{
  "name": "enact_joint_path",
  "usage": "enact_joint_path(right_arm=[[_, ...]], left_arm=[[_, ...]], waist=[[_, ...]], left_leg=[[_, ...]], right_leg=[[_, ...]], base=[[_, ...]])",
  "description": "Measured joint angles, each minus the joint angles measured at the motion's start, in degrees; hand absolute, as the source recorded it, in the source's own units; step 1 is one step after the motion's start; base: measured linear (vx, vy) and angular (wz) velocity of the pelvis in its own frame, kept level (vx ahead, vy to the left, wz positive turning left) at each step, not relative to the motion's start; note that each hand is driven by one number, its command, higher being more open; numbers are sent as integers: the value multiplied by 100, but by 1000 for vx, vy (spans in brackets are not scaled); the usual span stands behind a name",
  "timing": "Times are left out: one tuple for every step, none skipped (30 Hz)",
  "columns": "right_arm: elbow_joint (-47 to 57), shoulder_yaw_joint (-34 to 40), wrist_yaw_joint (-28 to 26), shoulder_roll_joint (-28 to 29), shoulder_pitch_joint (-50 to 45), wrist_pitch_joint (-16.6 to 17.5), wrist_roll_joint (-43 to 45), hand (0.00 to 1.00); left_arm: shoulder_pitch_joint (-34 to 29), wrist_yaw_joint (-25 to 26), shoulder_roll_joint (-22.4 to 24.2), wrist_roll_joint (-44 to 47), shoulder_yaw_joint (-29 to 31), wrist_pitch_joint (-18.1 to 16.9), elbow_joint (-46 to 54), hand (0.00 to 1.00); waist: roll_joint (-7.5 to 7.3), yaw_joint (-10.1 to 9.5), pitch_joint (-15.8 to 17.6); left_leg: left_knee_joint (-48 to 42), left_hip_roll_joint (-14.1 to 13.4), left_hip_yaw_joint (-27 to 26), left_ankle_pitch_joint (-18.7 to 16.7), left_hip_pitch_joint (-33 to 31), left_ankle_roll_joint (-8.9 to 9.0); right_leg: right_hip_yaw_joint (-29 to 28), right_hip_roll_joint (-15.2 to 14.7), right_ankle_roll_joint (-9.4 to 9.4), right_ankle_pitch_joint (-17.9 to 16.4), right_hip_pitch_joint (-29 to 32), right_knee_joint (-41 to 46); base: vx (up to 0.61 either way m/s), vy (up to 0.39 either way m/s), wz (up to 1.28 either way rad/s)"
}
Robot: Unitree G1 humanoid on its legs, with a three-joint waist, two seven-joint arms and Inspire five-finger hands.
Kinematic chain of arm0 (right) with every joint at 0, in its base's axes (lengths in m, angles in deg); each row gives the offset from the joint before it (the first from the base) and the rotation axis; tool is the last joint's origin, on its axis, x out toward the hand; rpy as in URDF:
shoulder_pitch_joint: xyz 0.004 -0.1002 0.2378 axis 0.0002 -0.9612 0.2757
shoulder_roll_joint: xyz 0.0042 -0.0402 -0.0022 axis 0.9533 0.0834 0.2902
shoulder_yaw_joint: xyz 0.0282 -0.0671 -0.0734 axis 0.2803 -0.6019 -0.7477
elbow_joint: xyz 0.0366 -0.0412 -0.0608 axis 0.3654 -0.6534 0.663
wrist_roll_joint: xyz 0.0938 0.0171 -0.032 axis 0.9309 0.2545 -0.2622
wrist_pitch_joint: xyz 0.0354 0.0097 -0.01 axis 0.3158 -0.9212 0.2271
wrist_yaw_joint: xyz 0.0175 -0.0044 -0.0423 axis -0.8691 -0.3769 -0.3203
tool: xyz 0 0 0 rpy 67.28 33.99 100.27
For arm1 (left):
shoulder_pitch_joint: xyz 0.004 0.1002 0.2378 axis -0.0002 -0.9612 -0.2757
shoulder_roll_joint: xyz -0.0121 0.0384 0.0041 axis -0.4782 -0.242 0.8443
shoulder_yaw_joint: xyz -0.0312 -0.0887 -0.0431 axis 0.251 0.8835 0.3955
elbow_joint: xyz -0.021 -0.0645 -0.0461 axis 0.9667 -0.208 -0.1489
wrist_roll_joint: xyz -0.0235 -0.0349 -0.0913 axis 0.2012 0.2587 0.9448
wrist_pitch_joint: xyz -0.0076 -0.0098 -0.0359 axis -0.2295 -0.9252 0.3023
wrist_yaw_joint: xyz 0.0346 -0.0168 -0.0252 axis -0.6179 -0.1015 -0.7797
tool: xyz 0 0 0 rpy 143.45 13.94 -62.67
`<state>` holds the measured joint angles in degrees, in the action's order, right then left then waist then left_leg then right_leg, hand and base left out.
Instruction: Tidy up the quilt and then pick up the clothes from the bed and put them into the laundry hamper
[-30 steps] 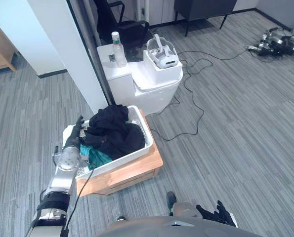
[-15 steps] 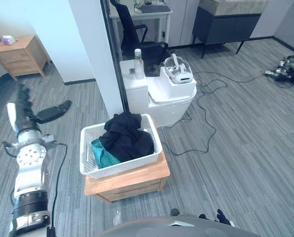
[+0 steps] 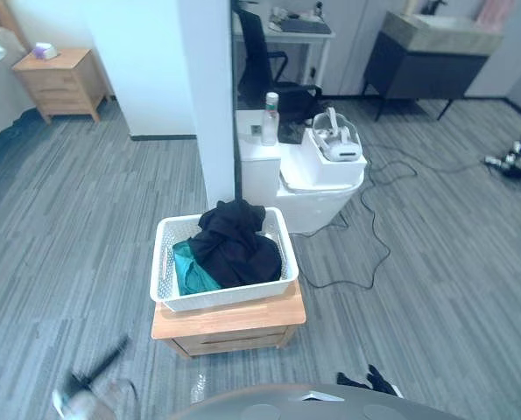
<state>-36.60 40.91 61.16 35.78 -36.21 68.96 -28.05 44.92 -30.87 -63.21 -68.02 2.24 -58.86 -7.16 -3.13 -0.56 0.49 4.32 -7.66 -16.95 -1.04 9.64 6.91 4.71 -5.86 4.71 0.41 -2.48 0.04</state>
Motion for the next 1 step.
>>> enact_joint_path(right_arm=[[2, 16, -136, 35, 62, 126, -171, 100]], left_arm=[[-226, -142, 272, -214, -22, -65, -327, 100]], waist=[[-23, -43, -7]], left_leg=[[13, 16, -4, -19, 91, -7]], right_leg=[[4, -19, 7, -40, -70, 38]], base=[[0, 0, 0]])
